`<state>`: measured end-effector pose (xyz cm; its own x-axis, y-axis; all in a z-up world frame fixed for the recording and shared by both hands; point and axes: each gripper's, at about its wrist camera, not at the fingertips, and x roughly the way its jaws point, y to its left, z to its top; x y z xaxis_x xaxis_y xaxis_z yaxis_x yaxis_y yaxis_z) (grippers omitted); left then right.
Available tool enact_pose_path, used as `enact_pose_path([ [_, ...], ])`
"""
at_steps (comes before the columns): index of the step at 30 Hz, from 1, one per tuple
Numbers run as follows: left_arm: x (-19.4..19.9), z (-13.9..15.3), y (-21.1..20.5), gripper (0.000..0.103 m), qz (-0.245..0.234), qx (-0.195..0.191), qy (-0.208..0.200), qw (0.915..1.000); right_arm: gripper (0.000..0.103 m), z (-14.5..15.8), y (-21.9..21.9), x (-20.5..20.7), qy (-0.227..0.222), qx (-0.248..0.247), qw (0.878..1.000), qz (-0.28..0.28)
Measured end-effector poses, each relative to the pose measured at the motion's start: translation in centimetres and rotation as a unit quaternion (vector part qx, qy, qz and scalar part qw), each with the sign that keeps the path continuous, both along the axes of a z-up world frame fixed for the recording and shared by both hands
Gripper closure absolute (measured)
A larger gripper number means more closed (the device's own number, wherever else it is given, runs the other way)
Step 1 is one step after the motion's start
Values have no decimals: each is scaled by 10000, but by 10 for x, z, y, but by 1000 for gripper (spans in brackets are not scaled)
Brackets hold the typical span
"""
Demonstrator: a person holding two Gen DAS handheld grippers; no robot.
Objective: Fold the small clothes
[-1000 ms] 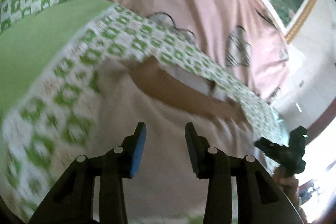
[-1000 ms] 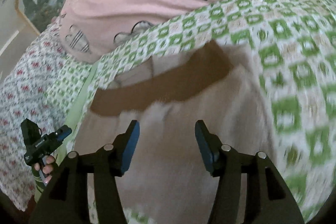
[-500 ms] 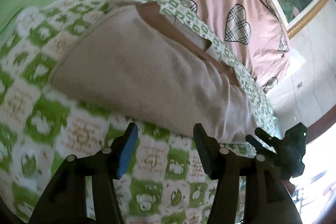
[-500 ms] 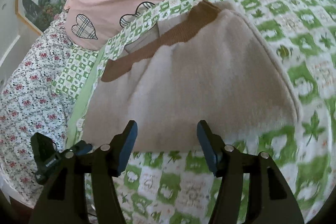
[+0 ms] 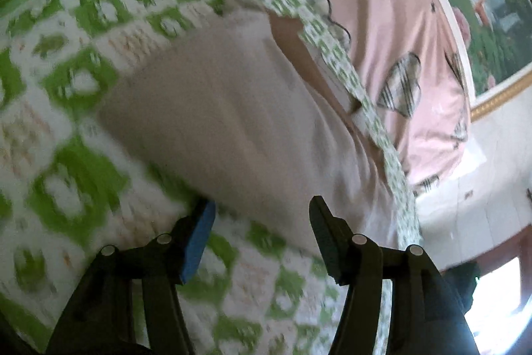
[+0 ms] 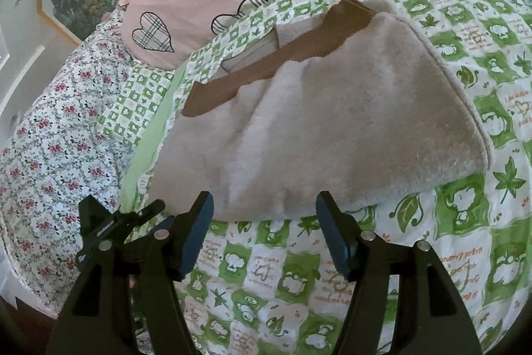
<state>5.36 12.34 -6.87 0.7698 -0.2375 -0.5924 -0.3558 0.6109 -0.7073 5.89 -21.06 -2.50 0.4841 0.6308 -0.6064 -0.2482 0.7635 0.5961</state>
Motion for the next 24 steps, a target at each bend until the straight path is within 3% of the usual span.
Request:
enact_pose_path([
  [7, 33, -7, 39, 48, 551, 134, -94, 9983, 38, 0, -2, 3, 20, 36, 10000, -17],
  [10, 42, -7, 49, 60, 714, 178, -70, 9973, 38, -2, -4, 7, 47, 67, 10000, -33],
  [12, 46, -5, 53, 81, 767, 200, -97, 9968, 38, -3, -6, 11, 48, 71, 9999, -64],
  [13, 47, 0, 53, 85, 746, 276, -136, 9967, 38, -2, -8, 14, 26, 84, 9999, -64],
  [16, 48, 21, 40, 96, 496, 666, -332, 9960, 38, 2, -13, 22, -65, 67, 9999, -66],
  [21, 60, 73, -6, 97, -293, 1077, -1037, 9883, 38, 16, -22, 45, -241, 233, 9993, 133],
  [24, 77, 95, -49, 97, -944, 1309, -1293, 9784, 38, 21, -28, 66, -144, 401, 9987, 266],
])
